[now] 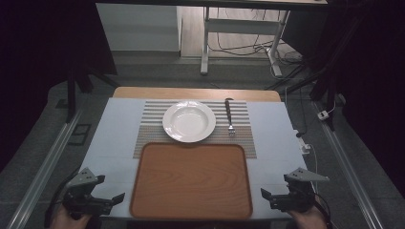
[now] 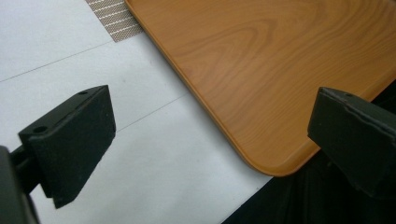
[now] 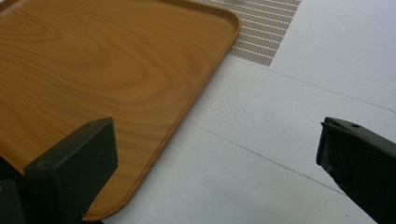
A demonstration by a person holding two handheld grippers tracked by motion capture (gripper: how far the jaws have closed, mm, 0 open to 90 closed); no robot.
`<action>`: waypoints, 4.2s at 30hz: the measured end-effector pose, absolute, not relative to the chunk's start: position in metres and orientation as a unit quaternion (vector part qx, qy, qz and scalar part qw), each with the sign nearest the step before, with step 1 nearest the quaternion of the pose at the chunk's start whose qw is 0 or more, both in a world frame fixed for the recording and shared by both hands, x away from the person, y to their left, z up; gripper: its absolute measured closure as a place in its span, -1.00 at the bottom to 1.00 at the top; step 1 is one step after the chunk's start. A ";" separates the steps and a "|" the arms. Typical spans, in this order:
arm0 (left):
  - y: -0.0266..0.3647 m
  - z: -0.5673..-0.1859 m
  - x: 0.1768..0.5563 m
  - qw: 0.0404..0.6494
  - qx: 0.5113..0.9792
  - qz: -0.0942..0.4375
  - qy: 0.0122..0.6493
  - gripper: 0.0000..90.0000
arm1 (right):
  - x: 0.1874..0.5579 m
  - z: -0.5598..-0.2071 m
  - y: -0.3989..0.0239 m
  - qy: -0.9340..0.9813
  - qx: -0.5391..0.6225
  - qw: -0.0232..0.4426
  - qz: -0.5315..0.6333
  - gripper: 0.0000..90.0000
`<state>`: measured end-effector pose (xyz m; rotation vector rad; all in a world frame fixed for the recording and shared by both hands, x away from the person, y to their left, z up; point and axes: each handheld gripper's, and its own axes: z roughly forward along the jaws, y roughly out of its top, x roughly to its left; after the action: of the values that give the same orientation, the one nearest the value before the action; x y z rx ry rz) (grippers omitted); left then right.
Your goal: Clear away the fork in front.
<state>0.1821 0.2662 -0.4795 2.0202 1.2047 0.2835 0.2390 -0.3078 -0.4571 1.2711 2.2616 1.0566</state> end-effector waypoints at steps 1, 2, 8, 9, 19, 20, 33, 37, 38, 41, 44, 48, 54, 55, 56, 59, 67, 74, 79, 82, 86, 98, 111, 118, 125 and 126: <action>0.266 -0.479 0.182 0.376 0.790 0.111 0.471 -0.97 | 0.239 -0.457 -0.308 0.796 0.447 0.168 0.372 -1.00; 0.266 -0.479 0.182 0.376 0.790 0.111 0.472 -0.97 | 0.239 -0.457 -0.308 0.798 0.446 0.168 0.370 -1.00; 0.266 -0.479 0.182 0.377 0.789 0.111 0.473 -0.97 | 0.238 -0.457 -0.306 0.802 0.436 0.168 0.371 -1.00; 0.266 -0.479 0.182 0.376 0.789 0.112 0.473 -0.97 | 0.238 -0.456 -0.305 0.802 0.436 0.170 0.371 -1.00; 0.266 -0.480 0.182 0.375 0.788 0.112 0.475 -0.97 | 0.239 -0.456 -0.301 0.808 0.427 0.170 0.368 -1.00; 0.266 -0.480 0.182 0.375 0.788 0.112 0.475 -0.97 | 0.239 -0.456 -0.300 0.809 0.426 0.170 0.367 -1.00; 0.266 -0.480 0.183 0.373 0.787 0.113 0.478 -0.97 | 0.243 -0.457 -0.288 0.822 0.399 0.185 0.363 -1.00; 0.266 -0.480 0.183 0.372 0.788 0.113 0.478 -0.97 | 0.245 -0.458 -0.282 0.829 0.388 0.185 0.359 -1.00; 0.266 -0.480 0.183 0.371 0.788 0.113 0.478 -0.97 | 0.245 -0.458 -0.281 0.831 0.384 0.185 0.357 -1.00; 0.266 -0.480 0.183 0.371 0.788 0.113 0.479 -0.96 | 0.246 -0.458 -0.276 0.837 0.374 0.188 0.352 -1.00; 0.266 -0.480 0.183 0.371 0.787 0.113 0.479 -0.96 | 0.248 -0.459 -0.271 0.844 0.359 0.191 0.349 -1.00; 0.266 -0.480 0.183 0.371 0.787 0.113 0.480 -0.97 | 0.252 -0.461 -0.264 0.853 0.343 0.199 0.340 -1.00; 0.266 -0.480 0.183 0.371 0.786 0.113 0.481 -0.97 | 0.256 -0.462 -0.251 0.867 0.330 0.199 0.316 -1.00; 0.266 -0.480 0.183 0.371 0.786 0.113 0.482 -0.96 | 0.257 -0.462 -0.249 0.868 0.328 0.199 0.314 -1.00; 0.267 -0.480 0.183 0.371 0.786 0.113 0.482 -0.97 | 0.258 -0.462 -0.247 0.870 0.325 0.200 0.312 -1.00; 0.267 -0.480 0.183 0.371 0.785 0.113 0.483 -0.97 | 0.261 -0.462 -0.240 0.875 0.316 0.209 0.301 -1.00; 0.267 -0.480 0.184 0.371 0.785 0.112 0.484 -0.97 | 0.270 -0.467 -0.224 0.893 0.290 0.223 0.263 -1.00; 0.267 -0.480 0.184 0.371 0.785 0.112 0.484 -0.97 | 0.277 -0.470 -0.213 0.904 0.265 0.235 0.239 -1.00; 0.267 -0.480 0.184 0.371 0.784 0.112 0.484 -0.97 | 0.283 -0.470 -0.204 0.911 0.246 0.244 0.223 -1.00; 0.267 -0.480 0.184 0.372 0.784 0.112 0.485 -0.97 | 0.286 -0.473 -0.199 0.917 0.228 0.258 0.202 -1.00; 0.267 -0.480 0.184 0.372 0.784 0.112 0.485 -0.97 | 0.290 -0.476 -0.193 0.922 0.203 0.276 0.179 -1.00; 0.267 -0.480 0.184 0.372 0.783 0.112 0.486 -0.97 | 0.306 -0.481 -0.178 0.923 0.153 0.327 0.131 -1.00; 0.268 -0.480 0.184 0.372 0.783 0.110 0.486 -0.97 | 0.339 -0.483 -0.172 0.919 0.129 0.361 0.094 -1.00; 0.268 -0.480 0.184 0.371 0.783 0.110 0.486 -0.97 | 0.359 -0.479 -0.172 0.916 0.126 0.372 0.080 -1.00; 0.268 -0.480 0.184 0.372 0.783 0.108 0.487 -0.97 | 0.380 -0.477 -0.169 0.913 0.126 0.382 0.070 -1.00; 0.268 -0.480 0.184 0.372 0.783 0.108 0.487 -0.97 | 0.383 -0.476 -0.168 0.912 0.122 0.386 0.067 -1.00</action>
<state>0.1842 0.2678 -0.4804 2.0067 1.2480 0.2769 0.3831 -0.1683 -0.4761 0.3101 2.3223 0.1712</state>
